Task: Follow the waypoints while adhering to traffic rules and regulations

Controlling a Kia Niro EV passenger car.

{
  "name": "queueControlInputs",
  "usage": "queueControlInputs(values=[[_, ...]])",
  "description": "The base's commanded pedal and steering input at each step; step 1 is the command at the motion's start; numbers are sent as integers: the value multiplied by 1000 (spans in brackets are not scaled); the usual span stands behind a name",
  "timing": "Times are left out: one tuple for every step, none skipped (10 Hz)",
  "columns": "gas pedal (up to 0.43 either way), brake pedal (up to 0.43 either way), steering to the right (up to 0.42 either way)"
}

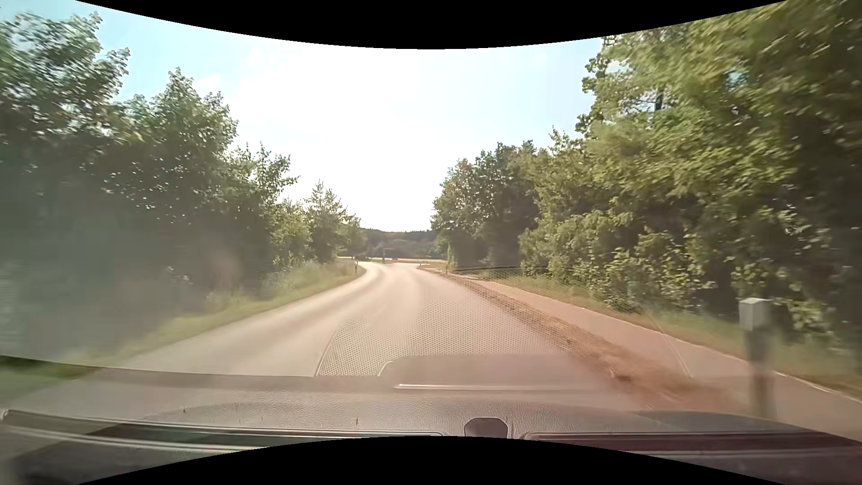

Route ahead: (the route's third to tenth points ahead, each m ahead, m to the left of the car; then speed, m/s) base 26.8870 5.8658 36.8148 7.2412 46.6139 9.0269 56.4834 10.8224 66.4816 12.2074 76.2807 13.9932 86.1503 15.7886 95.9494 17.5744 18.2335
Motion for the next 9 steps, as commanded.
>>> queueControlInputs(values=[[0, 37, -32], [0, 43, -31], [0, 61, -31], [0, 73, -30], [0, 85, -29], [0, 98, -26], [0, 98, -25], [0, 110, -24], [0, 116, -23]])
